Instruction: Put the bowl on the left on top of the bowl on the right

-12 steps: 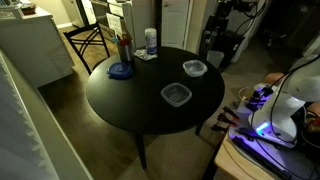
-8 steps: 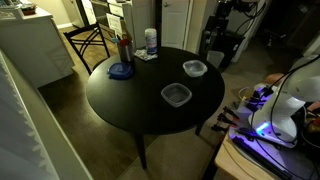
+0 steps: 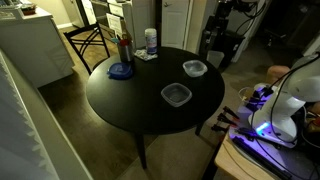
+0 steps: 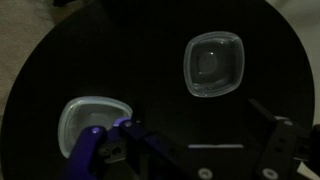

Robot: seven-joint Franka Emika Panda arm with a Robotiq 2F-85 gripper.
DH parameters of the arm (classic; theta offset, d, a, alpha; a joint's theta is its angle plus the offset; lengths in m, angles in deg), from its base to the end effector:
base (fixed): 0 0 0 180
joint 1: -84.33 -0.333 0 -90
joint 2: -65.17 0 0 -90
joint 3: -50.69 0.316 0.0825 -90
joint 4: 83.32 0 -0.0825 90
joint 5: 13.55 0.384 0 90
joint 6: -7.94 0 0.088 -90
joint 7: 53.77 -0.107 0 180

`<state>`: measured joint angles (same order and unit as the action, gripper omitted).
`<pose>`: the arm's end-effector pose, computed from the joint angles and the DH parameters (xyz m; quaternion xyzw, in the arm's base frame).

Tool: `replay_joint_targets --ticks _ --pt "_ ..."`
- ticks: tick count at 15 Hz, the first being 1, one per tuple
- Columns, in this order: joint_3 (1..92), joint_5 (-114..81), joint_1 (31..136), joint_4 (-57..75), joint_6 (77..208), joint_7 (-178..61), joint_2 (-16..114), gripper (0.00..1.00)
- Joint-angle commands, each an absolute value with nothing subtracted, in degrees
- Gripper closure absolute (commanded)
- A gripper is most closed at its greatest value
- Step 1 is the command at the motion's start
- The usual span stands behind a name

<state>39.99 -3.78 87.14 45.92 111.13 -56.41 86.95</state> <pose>0.4215 -0.0931 0.5064 -0.9803 0.1541 0.0304 0.1195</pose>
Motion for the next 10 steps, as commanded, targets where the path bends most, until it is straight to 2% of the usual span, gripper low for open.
replay_joint_targets --ticks 1,6,10 --pt "41.28 -3.30 88.67 45.76 110.89 -55.96 86.80 0.00" --pt "43.66 -1.95 87.39 45.49 114.12 -58.76 83.80 0.00" --pt "48.25 0.17 85.10 46.08 126.14 -61.18 77.59 0.00"
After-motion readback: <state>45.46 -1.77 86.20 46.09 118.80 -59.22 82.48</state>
